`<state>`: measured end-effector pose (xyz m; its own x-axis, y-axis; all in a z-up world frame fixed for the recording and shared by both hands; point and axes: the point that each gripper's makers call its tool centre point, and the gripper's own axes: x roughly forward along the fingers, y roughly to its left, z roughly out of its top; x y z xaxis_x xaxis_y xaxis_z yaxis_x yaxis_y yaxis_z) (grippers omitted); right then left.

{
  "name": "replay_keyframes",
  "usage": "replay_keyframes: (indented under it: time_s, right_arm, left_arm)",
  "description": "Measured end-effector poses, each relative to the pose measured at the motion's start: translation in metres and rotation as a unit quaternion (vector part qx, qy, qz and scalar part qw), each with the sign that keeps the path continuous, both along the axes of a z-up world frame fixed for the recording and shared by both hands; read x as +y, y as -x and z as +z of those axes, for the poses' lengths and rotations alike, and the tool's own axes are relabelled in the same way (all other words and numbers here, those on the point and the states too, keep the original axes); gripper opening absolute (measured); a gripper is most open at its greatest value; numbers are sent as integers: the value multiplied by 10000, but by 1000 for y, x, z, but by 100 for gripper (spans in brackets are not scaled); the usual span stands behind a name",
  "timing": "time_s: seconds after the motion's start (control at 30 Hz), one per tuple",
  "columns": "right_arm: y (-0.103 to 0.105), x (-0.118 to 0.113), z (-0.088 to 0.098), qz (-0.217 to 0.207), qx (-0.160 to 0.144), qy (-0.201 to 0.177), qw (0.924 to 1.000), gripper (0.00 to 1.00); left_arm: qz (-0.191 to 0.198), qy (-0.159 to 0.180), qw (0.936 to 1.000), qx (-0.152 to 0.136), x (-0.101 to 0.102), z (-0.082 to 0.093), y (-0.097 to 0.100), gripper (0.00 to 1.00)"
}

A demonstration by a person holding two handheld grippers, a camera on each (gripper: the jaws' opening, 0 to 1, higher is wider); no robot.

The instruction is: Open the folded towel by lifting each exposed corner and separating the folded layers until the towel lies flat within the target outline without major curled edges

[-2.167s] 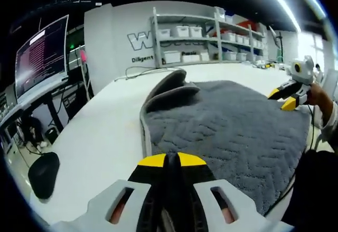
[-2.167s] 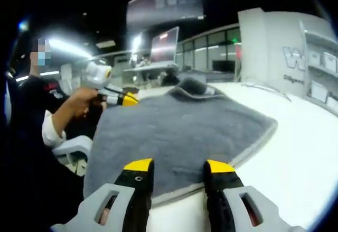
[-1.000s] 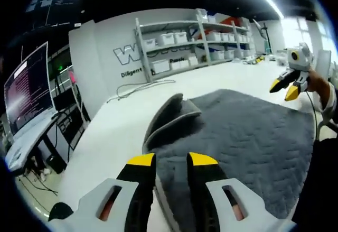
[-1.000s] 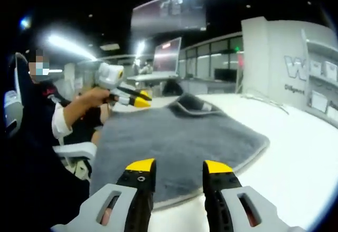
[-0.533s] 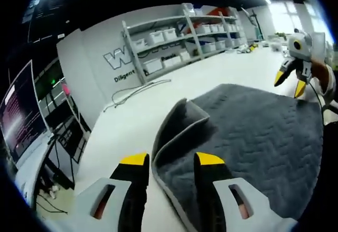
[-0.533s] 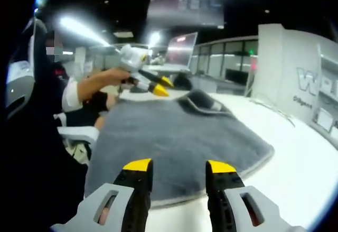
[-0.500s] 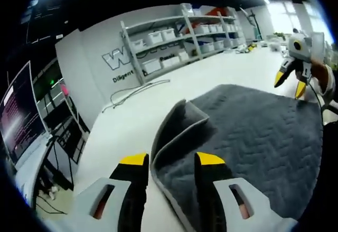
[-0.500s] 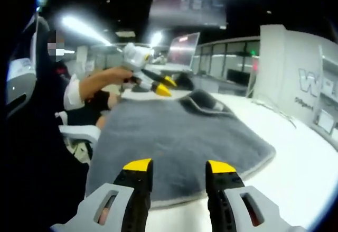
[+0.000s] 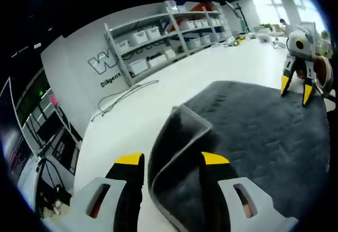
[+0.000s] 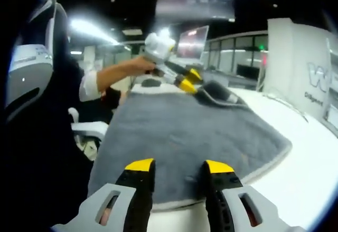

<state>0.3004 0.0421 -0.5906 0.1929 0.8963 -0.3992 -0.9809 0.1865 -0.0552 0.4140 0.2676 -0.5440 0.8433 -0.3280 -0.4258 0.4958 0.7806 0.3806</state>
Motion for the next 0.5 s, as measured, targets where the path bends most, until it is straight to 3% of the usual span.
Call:
replay_keyframes:
  time_s: [0.17, 0.33, 0.5]
  right_arm:
    - [2, -3, -3, -30, 276, -142, 9995, 34]
    - [3, -2, -3, -15, 220, -214, 9995, 33]
    - [1, -2, -3, -22, 274, -324, 9991, 33]
  left_arm:
    - [-110, -150, 9998, 118, -2, -7, -14, 44]
    - [-203, -275, 9993, 151, -3, -12, -24, 43]
    - [-278, -85, 9995, 138, -7, -11, -27, 33]
